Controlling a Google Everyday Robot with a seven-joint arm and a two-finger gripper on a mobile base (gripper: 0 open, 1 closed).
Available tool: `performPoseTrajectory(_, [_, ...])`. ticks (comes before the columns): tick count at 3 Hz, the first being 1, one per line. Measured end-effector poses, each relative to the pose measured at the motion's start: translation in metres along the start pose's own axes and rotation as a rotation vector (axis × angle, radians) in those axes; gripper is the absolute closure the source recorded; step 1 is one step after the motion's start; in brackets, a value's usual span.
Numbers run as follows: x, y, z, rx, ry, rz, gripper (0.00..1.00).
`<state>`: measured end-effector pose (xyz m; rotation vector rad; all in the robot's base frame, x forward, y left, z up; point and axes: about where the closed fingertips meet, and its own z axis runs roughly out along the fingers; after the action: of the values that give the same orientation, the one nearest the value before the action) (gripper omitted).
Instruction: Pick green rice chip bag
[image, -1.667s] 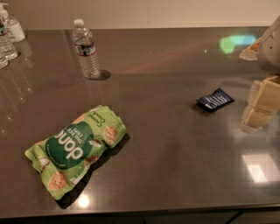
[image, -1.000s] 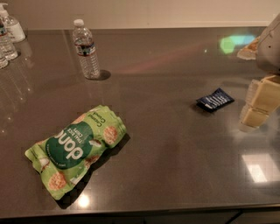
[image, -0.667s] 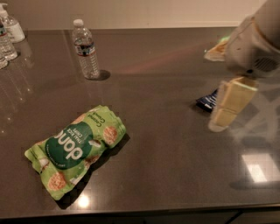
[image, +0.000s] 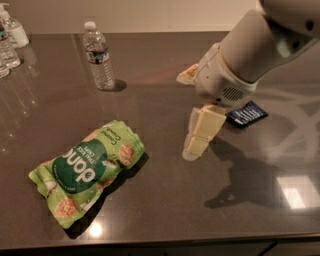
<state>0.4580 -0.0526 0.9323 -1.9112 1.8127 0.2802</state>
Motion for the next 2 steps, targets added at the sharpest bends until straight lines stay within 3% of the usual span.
performPoseTrajectory(2, [-0.034, 0.009, 0.083, -0.084, -0.065, -0.041, 0.00])
